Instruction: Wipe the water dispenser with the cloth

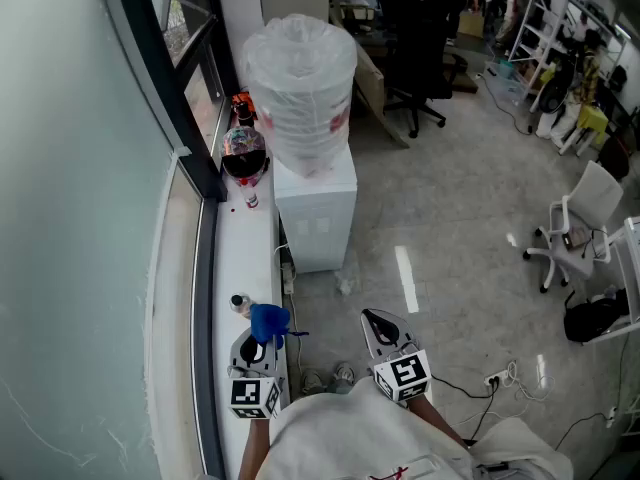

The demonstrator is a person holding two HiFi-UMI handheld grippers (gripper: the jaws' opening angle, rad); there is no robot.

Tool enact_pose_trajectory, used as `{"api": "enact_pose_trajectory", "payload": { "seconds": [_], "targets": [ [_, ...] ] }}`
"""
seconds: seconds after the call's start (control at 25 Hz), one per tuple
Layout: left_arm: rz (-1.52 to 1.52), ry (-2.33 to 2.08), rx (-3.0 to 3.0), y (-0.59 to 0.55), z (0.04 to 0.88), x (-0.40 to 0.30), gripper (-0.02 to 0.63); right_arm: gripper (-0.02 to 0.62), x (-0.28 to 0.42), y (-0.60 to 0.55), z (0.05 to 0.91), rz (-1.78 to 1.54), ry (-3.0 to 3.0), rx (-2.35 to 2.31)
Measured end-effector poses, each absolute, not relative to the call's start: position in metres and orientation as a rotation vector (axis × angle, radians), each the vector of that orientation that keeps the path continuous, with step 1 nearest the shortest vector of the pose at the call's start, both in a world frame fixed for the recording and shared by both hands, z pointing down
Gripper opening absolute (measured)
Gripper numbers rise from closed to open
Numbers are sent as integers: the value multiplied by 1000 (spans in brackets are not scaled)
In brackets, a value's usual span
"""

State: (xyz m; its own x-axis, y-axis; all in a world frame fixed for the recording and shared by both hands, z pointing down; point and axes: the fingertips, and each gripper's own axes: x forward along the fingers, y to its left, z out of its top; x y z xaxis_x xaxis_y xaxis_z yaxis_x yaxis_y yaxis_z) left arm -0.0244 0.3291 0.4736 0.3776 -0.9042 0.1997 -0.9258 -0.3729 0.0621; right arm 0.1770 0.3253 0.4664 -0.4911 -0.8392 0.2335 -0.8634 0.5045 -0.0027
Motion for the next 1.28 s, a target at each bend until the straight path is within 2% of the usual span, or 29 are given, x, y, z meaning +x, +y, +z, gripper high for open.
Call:
{"api": "enact_pose_trajectory", "payload": {
  "seconds": [1.28],
  "targets": [
    [208,-1753,2417,300,474,24,63,14,222,304,490,196,-2617,1290]
  ]
}}
